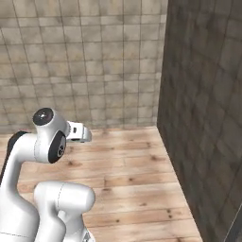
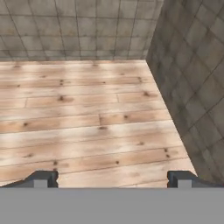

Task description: Place the large bottle from the dining counter next to the other large bottle outside the sink, and place the small bottle from the dining counter next to the other small bottle inside the sink.

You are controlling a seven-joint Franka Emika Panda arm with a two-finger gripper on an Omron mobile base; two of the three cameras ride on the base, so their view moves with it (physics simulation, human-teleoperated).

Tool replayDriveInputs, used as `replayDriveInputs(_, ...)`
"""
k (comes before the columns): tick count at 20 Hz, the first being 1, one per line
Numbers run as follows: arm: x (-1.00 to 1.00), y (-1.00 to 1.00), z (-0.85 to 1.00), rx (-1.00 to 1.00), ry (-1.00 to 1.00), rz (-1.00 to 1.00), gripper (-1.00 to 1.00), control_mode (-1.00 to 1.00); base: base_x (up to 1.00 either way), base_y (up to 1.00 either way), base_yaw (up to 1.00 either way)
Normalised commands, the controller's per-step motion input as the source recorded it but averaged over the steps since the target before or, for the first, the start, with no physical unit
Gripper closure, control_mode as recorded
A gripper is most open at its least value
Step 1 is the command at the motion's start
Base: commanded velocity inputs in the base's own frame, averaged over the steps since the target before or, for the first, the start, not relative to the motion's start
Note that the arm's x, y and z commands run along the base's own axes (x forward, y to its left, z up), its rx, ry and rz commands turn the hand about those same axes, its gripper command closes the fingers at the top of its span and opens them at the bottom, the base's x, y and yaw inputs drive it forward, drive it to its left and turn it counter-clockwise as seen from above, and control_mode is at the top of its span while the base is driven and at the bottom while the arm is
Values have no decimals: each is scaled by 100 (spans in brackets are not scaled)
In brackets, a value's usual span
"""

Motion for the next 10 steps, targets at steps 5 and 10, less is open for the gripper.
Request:
replayDriveInputs(5, 0, 0, 0, 0, 0, 0, -100, 100, 96, 28, 48)
replayDriveInputs(10, 0, 0, 0, 0, 0, 0, -100, 100, 82, 28, 60)
